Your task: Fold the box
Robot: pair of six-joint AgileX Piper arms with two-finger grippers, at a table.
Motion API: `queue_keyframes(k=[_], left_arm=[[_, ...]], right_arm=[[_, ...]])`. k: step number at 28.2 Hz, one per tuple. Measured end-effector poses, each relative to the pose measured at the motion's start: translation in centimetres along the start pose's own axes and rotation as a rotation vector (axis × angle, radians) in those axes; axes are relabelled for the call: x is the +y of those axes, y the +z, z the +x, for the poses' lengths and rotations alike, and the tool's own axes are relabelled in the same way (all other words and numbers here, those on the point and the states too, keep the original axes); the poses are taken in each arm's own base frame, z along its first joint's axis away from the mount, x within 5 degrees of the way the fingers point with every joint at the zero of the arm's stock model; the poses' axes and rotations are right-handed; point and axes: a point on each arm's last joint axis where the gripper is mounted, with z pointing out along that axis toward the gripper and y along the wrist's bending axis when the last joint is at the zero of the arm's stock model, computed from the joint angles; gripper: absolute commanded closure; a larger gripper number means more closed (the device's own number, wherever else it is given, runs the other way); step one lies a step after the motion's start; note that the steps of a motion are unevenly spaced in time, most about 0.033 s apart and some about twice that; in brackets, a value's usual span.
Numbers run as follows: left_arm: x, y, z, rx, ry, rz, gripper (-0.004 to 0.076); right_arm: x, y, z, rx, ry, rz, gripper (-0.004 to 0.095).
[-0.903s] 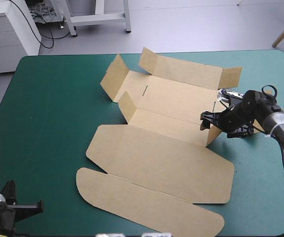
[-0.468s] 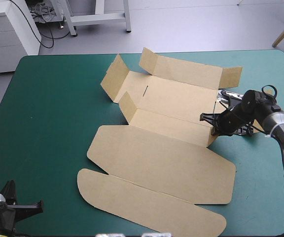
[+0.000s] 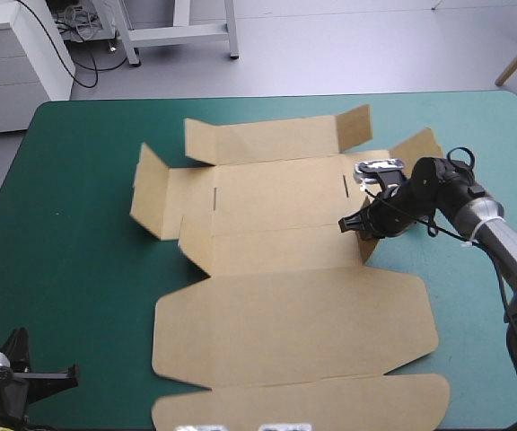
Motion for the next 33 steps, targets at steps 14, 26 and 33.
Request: queue_keyframes(k=[14, 26, 33], left_arm=[[0.0, 0.0, 0.0, -0.001, 0.003, 0.000, 0.0734], [0.0, 0.0, 0.0, -0.001, 0.003, 0.000, 0.0734], [0.0, 0.0, 0.0, -0.001, 0.003, 0.000, 0.0734]], right_arm=[[5.8, 3.9, -6.3, 0.043, -0.792, 0.031, 0.0928], [8.0, 6.7, -9.7, 0.048, -1.191, 0.057, 0.0928], [10.9, 7.7, -10.1, -0.035, -1.378, 0.081, 0.0928]])
